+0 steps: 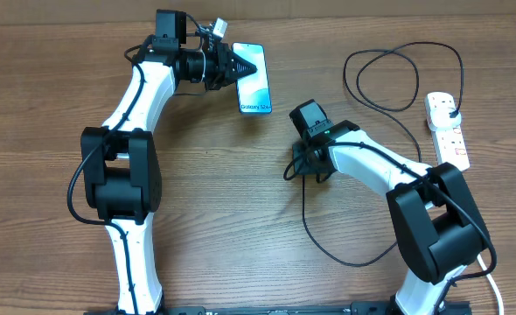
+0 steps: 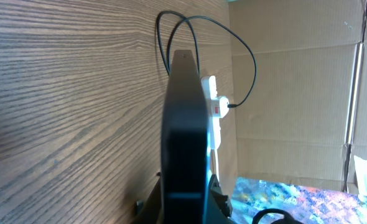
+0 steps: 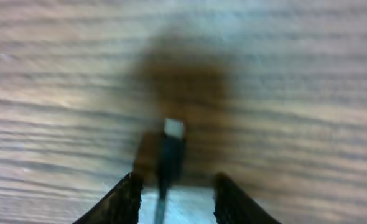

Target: Plug charger to phone and switch on socket

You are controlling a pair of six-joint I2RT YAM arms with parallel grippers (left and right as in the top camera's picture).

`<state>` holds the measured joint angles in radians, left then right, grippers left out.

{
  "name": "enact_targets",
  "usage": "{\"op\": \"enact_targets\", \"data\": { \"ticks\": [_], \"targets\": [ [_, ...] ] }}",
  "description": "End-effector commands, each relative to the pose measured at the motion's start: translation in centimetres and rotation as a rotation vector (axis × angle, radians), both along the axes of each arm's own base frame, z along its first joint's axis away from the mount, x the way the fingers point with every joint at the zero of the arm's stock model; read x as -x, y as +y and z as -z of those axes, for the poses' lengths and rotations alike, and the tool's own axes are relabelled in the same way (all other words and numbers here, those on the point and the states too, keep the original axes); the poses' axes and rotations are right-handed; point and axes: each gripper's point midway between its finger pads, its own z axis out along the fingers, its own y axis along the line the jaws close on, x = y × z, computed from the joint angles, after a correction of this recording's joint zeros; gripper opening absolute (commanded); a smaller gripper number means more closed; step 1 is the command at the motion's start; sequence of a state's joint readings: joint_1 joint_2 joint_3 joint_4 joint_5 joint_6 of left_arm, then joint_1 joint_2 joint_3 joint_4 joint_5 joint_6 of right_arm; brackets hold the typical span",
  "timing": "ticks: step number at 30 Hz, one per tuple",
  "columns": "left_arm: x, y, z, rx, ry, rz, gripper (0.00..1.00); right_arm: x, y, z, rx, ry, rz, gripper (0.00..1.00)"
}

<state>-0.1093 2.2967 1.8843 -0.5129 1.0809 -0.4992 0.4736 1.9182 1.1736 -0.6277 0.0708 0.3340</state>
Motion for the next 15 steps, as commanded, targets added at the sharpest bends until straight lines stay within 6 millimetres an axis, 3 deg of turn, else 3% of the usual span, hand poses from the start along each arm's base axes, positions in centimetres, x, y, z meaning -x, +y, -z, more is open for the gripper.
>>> {"op": "enact_targets", "data": {
  "ticks": [1,12,15],
  "targets": [
    [0.4,-0.4,-1.6,0.04,-0.01,0.026,0.04,0.3,1.6,0.6,-0.076,0.036,-0.05,0.4],
    [0.5,-0.4,-1.6,0.04,-0.003,0.026,0.04,0.2,0.7,1.1,-0.035,0.017,-0.028,0.27],
    [0.6,-0.4,-1.5,0.04,0.001,0.025,0.04,0.5,0.4,1.4,-0.027,0.026,-0.026,0.13]
  ]
}}
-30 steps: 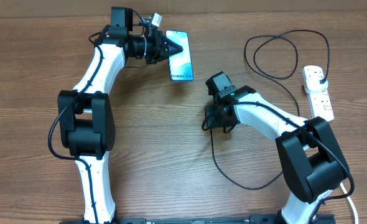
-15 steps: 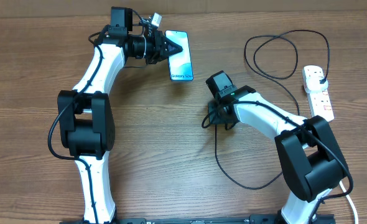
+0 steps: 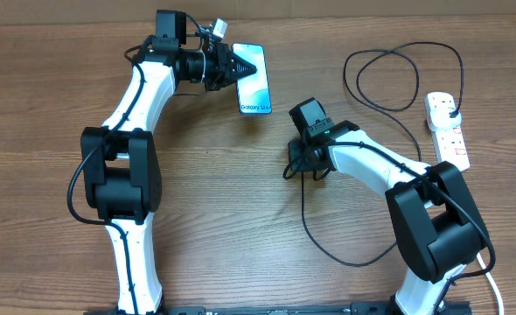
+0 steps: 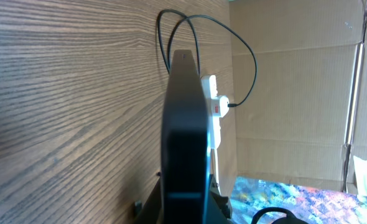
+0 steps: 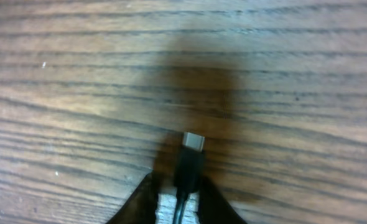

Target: Plug charger to phone and switch on socket

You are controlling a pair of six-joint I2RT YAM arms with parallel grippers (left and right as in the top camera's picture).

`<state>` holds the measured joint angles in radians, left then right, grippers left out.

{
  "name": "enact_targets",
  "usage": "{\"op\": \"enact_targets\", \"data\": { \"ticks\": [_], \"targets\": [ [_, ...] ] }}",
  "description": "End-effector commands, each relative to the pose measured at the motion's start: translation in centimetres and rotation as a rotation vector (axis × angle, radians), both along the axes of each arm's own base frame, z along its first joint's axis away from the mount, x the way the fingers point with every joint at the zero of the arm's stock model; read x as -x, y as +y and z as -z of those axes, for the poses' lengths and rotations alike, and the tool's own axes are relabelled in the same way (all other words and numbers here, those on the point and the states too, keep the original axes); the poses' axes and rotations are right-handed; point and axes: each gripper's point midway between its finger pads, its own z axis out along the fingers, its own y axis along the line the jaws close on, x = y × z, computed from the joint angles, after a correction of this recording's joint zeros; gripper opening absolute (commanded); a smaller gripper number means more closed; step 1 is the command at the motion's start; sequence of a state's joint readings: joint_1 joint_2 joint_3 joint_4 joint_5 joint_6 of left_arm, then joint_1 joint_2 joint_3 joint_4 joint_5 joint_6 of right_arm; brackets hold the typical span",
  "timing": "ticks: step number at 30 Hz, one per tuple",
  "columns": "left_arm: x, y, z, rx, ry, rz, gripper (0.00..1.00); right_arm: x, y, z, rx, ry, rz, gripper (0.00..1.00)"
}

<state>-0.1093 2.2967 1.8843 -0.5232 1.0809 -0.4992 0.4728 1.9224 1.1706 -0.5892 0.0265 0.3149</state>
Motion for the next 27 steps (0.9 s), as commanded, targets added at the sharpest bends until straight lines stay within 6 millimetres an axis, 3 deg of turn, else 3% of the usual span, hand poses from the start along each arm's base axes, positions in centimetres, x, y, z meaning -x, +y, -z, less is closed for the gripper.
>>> {"op": "enact_targets", "data": {
  "ticks": [1,7,9,10,15,18,21,24,27],
  "targets": [
    [0.4,-0.4,-1.6,0.041,-0.01,0.025,0.04,1.1,-0.7,1.5,0.024,0.046,0.006,0.11],
    [0.4,-0.4,-1.6,0.041,-0.01,0.025,0.04,2.1,-1.2,1.7,0.039,0.088,0.031,0.15],
    [0.4,-0.4,-1.6,0.041,-0.01,0.025,0.04,2.1,-1.2,1.7,0.039,0.088,0.031,0.11],
    [0.4,-0.4,-1.6,0.041,-0.009,0.025,0.04,2.1,-1.2,1.7,0.038,0.088,0.031,0.04],
    [0.4,-0.3,-1.6,0.041,-0.01,0.023,0.04,2.3,-1.5,1.5,0.035,0.105,0.067,0.04],
    [0.0,0.1,-1.8,0.047,-0.017,0.011,0.04,1.7,-1.2,-0.9,-0.04,0.105,0.024,0.04],
    [-0.6,0.1,-3.4,0.107,-0.066,0.029,0.04,0.8,0.0,-5.4,-0.219,0.054,-0.057,0.04],
    [-1.2,-0.4,-6.2,0.194,-0.142,0.064,0.04,1.0,1.4,-10.9,-0.515,0.035,-0.112,0.04],
    [-1.6,-0.8,-8.6,0.242,-0.203,0.08,0.04,1.7,2.8,-14.6,-0.765,0.039,-0.212,0.04]
  ]
}}
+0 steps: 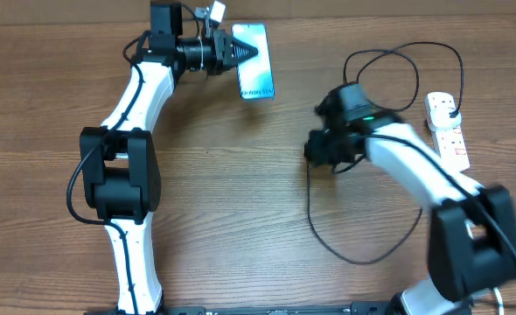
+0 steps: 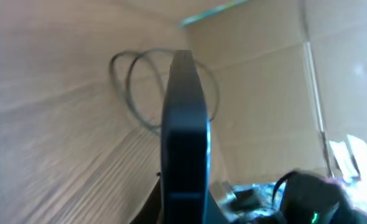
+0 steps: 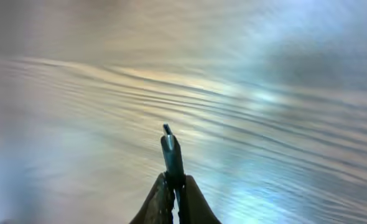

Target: Plug charger to phone and switch on socket

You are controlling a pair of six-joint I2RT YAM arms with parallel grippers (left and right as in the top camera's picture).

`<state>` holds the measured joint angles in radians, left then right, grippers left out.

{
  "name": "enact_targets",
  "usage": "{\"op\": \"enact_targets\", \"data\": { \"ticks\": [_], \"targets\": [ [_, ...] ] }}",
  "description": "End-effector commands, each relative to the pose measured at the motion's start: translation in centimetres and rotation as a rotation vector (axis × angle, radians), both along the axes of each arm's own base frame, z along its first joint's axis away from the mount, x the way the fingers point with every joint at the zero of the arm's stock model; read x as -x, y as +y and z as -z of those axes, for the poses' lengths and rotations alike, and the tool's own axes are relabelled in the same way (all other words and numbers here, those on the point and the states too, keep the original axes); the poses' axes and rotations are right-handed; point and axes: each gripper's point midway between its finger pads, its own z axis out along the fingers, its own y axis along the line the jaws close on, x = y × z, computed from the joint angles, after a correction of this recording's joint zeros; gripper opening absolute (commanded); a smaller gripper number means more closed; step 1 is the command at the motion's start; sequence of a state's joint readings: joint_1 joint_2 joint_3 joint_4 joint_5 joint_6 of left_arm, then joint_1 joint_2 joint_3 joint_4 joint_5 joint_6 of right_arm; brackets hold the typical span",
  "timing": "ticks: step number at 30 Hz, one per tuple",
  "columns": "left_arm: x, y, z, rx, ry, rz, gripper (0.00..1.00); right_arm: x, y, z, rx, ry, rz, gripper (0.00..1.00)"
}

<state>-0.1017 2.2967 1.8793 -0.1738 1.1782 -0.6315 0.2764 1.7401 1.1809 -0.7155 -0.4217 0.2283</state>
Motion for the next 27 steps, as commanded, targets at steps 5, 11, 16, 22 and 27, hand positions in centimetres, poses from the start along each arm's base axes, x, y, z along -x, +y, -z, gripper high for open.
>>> {"op": "enact_targets", "data": {
  "ticks": [5,11,16,22,27],
  "targets": [
    [0.9,-1.6,-7.7,0.178,-0.028,0.1,0.04,1.1,4.8,-11.1,-0.64,-0.12,-0.275,0.04],
    [2.9,-4.9,-10.0,0.227,-0.034,0.188,0.04,0.7,5.7,-14.1,-0.774,-0.162,-0.326,0.04],
    [5.3,-6.3,-12.3,0.253,-0.104,0.302,0.04,0.4,5.9,-14.9,-0.801,-0.173,-0.329,0.04],
    [7.4,-5.7,-12.2,0.223,-0.105,0.417,0.04,-0.2,5.4,-15.2,-0.8,-0.205,-0.325,0.04],
    [7.4,-5.3,-12.1,0.218,-0.037,0.42,0.04,-0.5,5.2,-15.3,-0.797,-0.22,-0.321,0.04]
  ]
}}
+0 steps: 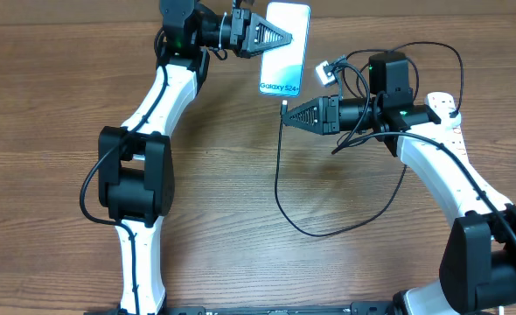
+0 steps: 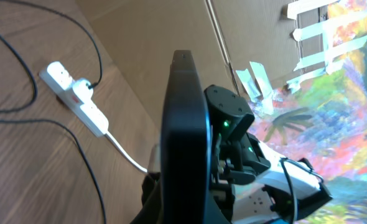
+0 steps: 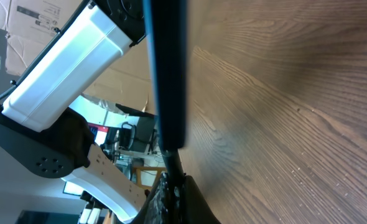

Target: Plug charger to phone and switch on socket

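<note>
My left gripper [image 1: 278,37] is shut on the phone [image 1: 285,45] and holds it in the air, screen up to the overhead camera. The left wrist view shows the phone [image 2: 186,130] edge-on as a dark bar. My right gripper [image 1: 287,112] is shut on the black charger plug [image 1: 284,104], whose tip sits at the phone's bottom edge. In the right wrist view the plug [image 3: 171,163] meets the end of the phone [image 3: 168,74]; whether it is seated cannot be told. The white power strip [image 1: 456,137] lies at the right.
The black charger cable [image 1: 328,229] hangs from the plug and loops over the table to the power strip [image 2: 78,99]. More cable coils lie at the far right [image 1: 420,48]. A cardboard wall stands behind the table.
Both grippers have risen and come together. The phone has moved right and higher. The plug, then held apart over the table's middle, now touches the phone's bottom edge.
First my left gripper gripped the phone low at the back, and my right gripper stood open around the plug on the table. It then shut on the plug. Afterwards both were lifted, and now plug and phone meet in the air.
</note>
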You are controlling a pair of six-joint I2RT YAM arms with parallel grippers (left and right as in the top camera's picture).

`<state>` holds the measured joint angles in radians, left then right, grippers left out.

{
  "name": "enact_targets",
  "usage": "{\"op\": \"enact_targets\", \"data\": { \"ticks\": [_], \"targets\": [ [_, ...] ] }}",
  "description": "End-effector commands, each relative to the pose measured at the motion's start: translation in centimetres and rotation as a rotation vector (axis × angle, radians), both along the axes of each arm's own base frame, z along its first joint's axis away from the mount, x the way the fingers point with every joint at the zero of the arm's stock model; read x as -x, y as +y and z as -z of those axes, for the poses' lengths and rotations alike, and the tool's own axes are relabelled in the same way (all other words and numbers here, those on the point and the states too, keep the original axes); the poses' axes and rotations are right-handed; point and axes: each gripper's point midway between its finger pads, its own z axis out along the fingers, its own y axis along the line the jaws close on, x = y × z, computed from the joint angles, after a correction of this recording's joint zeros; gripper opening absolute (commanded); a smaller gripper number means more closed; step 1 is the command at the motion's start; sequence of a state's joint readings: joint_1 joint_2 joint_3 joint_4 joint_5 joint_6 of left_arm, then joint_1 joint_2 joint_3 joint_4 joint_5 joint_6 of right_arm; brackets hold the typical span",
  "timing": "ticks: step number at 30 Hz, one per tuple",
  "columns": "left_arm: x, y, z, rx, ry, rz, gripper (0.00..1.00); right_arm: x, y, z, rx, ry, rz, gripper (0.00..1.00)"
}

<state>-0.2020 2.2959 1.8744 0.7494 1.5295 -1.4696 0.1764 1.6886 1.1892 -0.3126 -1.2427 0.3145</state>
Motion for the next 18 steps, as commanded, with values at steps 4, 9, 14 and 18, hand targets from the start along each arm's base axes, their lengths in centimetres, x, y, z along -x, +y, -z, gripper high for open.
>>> {"op": "enact_targets", "data": {
  "ticks": [4,9,14,18],
  "targets": [
    [0.9,0.4,-1.8,-0.013,0.01,0.029,0.04,-0.3,-0.2,-0.9,-0.02,-0.014,0.001,0.04],
    [1.1,0.0,-1.8,-0.011,0.007,0.032,0.04,-0.3,-0.1,-0.9,-0.021,-0.01,0.002,0.04],
    [0.2,1.5,-1.8,-0.001,-0.042,-0.003,0.04,-1.3,-1.0,2.1,0.115,0.075,0.119,0.04],
    [-1.4,3.7,-2.0,0.007,-0.04,-0.074,0.04,-1.9,-1.4,4.5,0.244,0.109,0.209,0.04]
  ]
}}
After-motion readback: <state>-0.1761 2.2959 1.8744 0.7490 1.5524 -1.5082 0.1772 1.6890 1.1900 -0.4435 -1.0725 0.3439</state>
